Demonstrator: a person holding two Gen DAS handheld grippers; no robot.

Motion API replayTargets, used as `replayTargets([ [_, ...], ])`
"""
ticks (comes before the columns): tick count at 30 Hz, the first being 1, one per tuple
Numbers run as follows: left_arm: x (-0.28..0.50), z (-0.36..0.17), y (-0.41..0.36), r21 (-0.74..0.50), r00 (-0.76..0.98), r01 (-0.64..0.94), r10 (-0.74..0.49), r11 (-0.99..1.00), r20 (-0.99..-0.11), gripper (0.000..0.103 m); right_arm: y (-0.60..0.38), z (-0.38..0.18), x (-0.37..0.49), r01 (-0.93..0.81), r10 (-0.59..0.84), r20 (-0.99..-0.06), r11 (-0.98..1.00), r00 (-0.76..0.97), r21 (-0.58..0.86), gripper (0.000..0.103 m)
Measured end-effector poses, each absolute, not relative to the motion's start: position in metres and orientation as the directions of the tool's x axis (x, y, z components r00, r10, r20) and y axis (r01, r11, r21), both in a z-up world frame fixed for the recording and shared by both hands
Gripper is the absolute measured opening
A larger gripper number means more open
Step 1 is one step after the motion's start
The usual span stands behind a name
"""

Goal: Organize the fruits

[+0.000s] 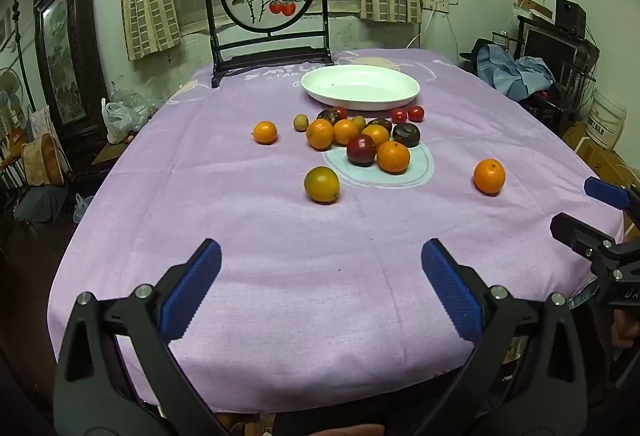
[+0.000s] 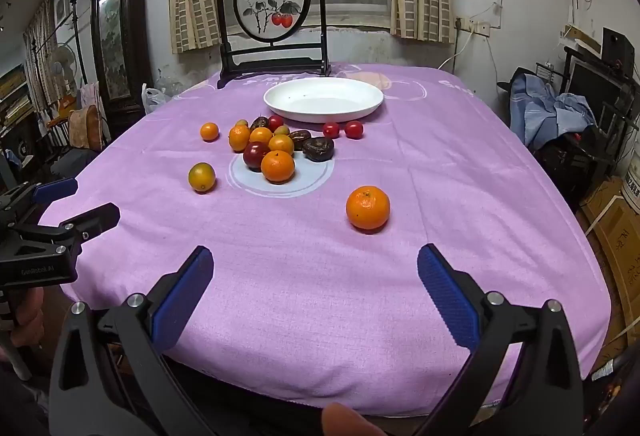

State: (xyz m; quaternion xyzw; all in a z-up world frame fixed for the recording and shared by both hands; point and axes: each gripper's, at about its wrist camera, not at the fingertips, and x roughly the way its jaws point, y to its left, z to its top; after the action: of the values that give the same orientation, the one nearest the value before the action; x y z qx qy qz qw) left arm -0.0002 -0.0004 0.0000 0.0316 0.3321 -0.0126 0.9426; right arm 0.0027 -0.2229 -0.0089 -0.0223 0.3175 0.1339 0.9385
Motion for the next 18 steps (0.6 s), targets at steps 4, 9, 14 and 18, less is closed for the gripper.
replayTargets([
  [4, -0.0005, -0.0001, -0.0002, 0.045, 0.778, 0.040, -0.003, 0.998, -0.628, 0.101, -0.2210, -0.0082, 0.0033, -0.270, 0.239, -0.603, 0.962, 0.761, 0.041, 0.102],
  [9, -0.0010, 0.0005, -0.0011, 0.049, 0.778, 0.040, 0.000, 0.998, -0.628, 0.101, -0.2209, -0.0104, 0.0028, -0.273, 0.241, -0.604, 0.961, 0.760, 0.039, 0.102],
  [14, -0.0044, -0.0017, 0.0022, 0.041, 0.777, 0.038, -0.004, 0.998, -0.629, 0.101, -0.2154, -0.0098, 0.0070, -0.274, 0.238, -0.610, 0.961, 0.756, 0.036, 0.102],
  [18, -0.0063, -0.0020, 0.0033, 0.038, 0.777, 0.039, -0.006, 0.999, -0.629, 0.101, -0.2183, -0.0108, 0.0053, -0.273, 0.240, -0.611, 0.961, 0.754, 0.040, 0.102],
])
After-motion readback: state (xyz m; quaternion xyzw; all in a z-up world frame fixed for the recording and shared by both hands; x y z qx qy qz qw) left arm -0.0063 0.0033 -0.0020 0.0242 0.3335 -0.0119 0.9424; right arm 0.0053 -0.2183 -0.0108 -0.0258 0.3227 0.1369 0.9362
